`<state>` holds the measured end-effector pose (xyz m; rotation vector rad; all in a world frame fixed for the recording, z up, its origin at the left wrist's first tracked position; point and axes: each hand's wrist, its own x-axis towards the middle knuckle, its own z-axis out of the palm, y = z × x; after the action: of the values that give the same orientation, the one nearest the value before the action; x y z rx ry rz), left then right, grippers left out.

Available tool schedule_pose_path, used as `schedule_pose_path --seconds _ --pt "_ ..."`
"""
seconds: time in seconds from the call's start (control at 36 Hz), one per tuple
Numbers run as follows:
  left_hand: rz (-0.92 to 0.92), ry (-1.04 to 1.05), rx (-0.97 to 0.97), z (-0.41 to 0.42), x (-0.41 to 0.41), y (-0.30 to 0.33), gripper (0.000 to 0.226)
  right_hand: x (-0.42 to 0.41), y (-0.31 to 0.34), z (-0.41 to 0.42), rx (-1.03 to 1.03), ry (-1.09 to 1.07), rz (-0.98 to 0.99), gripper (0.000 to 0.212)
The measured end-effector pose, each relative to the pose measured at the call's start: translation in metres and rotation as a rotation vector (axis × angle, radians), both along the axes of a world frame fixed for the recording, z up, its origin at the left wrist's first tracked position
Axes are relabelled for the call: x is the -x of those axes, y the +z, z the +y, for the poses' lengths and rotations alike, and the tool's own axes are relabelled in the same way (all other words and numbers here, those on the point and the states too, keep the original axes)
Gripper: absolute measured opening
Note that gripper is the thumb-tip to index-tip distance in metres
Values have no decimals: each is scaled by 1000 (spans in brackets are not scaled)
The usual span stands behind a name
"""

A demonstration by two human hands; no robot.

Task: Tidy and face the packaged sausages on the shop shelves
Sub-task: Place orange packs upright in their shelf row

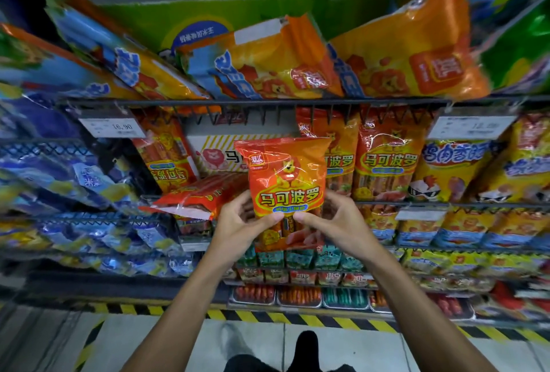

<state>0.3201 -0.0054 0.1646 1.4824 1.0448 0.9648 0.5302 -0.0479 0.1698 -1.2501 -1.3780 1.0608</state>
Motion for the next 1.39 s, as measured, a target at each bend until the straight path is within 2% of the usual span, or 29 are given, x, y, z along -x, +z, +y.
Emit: schedule_pose_path --seconds 0.11,0.19,0.28,0.33,0.47,0.56,0.69,0.81,0.97,1.14,1.28,1.39 --pt "-2 7 -72 2 -1 4 43 -3 4 3 -65 -27 -114 45" --pt "43 3 -114 4 -4 4 32 -2 10 4 -85 -40 -112 27" --pt "11 56 -134 7 -6 10 27 3 14 12 -151 -67 -104 54" --pt "-34 94 -147 10 -7 13 24 5 15 19 -185 -66 -72 48" --pt "-87 128 -173 22 -16 22 43 12 5 39 -233 -171 -60 47" --pt "-79 156 -165 30 -18 17 41 13 0 50 -210 -155 -70 34" --pt "-63 186 -165 34 -20 8 42 18 -12 63 -158 -175 -107 37" --pt "-40 167 -183 39 -25 9 49 21 -15 67 -181 -209 -111 50" --pt "33 140 -174 52 -23 -9 43 19 -29 70 -137 -215 -209 36" --pt "90 118 -194 57 -21 -25 48 26 -36 69 -149 -220 -267 41" --pt "108 154 -191 57 -20 -30 48 31 -42 57 -243 -322 -230 41" --pt "174 237 -282 44 -27 -44 57 27 -63 44 -231 -428 -254 38"
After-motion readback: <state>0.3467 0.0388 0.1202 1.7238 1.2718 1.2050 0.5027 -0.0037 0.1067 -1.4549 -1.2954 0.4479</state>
